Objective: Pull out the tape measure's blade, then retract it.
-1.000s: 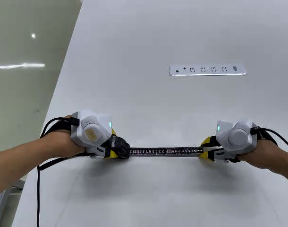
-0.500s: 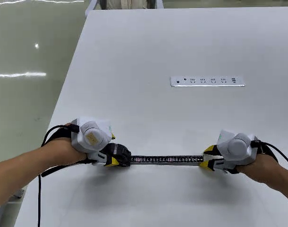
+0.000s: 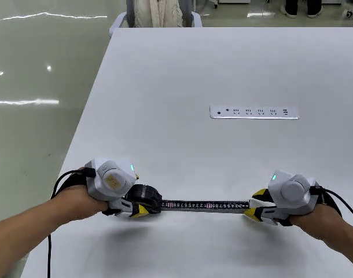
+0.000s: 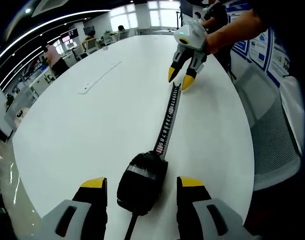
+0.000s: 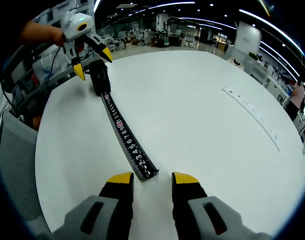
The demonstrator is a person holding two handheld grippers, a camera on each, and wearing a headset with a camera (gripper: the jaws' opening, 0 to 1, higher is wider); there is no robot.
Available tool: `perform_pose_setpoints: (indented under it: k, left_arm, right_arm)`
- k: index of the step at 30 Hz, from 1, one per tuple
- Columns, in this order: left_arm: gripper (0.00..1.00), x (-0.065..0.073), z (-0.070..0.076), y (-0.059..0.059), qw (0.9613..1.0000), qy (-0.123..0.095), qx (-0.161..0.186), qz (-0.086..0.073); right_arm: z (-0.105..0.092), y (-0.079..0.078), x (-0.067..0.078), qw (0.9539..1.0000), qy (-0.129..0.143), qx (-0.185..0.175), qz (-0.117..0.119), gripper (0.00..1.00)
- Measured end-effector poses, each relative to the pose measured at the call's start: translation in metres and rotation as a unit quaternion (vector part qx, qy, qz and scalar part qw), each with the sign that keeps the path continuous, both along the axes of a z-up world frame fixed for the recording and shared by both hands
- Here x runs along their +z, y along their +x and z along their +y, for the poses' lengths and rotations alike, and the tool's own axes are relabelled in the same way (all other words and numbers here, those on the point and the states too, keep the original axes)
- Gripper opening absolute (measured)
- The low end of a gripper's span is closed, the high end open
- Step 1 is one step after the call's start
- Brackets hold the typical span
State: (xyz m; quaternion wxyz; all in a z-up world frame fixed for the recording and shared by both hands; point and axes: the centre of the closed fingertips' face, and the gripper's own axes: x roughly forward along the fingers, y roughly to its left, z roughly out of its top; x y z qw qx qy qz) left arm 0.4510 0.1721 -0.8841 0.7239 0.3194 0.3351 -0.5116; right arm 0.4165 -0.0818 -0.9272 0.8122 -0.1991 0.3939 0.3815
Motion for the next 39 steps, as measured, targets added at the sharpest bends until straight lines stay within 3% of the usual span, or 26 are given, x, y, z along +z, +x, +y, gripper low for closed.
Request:
perform_pose_setpoints:
  k: [12, 15, 21, 27, 39]
  left_arm:
    - [0.57, 0.008, 0.008, -0.004, 0.9973, -0.023, 0.070, -0.006]
    - [0.57, 0.008, 0.008, -0.005, 0.9972, -0.024, 0.071, -0.006]
    - [0.61, 0.014, 0.015, -0.010, 0.9897, -0.047, 0.135, -0.014]
    - [0.65, 0.015, 0.021, -0.017, 0.9831, -0.060, 0.172, -0.012]
    - [0.67, 0.021, 0.020, -0.029, 0.9731, -0.086, 0.214, -0.011]
  right_arm:
    - [0.006, -0.006, 0.014, 0.9985, 0.024, -0.050, -0.003, 0.37]
    - [0.006, -0.006, 0.014, 0.9984, 0.024, -0.051, -0.003, 0.39]
    - [0.010, -0.014, 0.026, 0.9967, 0.035, -0.073, -0.008, 0.41]
    - [0.011, -0.018, 0.033, 0.9950, 0.042, -0.090, -0.008, 0.44]
    - [0.018, -0.026, 0.046, 0.9919, 0.056, -0.113, -0.015, 0.47]
